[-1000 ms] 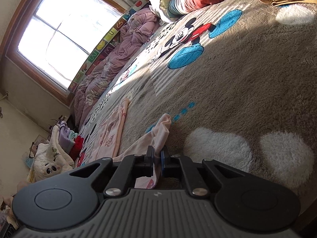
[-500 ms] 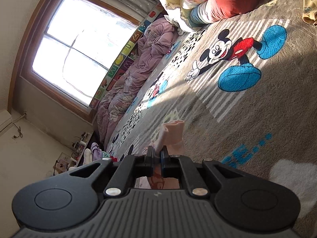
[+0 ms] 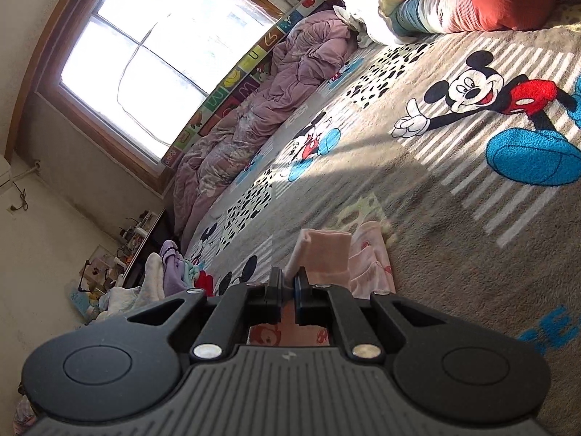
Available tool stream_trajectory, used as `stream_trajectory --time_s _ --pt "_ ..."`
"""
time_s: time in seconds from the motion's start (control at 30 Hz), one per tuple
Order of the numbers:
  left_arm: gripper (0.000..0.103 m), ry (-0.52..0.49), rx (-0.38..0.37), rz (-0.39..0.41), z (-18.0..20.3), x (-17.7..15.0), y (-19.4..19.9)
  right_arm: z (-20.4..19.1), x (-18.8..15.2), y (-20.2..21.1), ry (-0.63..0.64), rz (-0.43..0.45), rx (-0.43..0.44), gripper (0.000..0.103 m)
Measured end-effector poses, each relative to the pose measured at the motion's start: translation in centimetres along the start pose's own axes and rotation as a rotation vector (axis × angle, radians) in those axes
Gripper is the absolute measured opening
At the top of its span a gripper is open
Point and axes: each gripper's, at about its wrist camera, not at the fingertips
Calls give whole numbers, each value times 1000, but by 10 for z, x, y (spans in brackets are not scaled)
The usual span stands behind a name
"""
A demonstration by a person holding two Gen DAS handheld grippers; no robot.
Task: Fold clothes
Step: 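Lift the pants leg with the right gripper and lay it over the other leg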
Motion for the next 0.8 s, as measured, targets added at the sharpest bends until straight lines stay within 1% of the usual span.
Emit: stream_trajectory --time_s 0.17,0.27,0.47,0.6,0.8 --pt "31 129 -61 8 -16 1 4 -9 -2 -40 -3 -44 -42 8" --pt "31 183 -84 10 -24 2 6 -15 -4 -61 16 -67 -64 8" --pt "31 263 -111 9 -38 2 7 -30 -13 -101 69 -117 -104 8" --pt "31 307 -134 11 -44 1 8 -33 -17 -123 78 -136 -135 8" --pt "31 374 -164 18 -56 0 11 -36 -22 -147 96 -164 -166 8"
Point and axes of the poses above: each gripper's, at about its wrist camera, not at the fingertips, and y roughly against the way its jaws point, z to its right, x to its top, and after that the axes turned 6 degrees about -x, right-handed
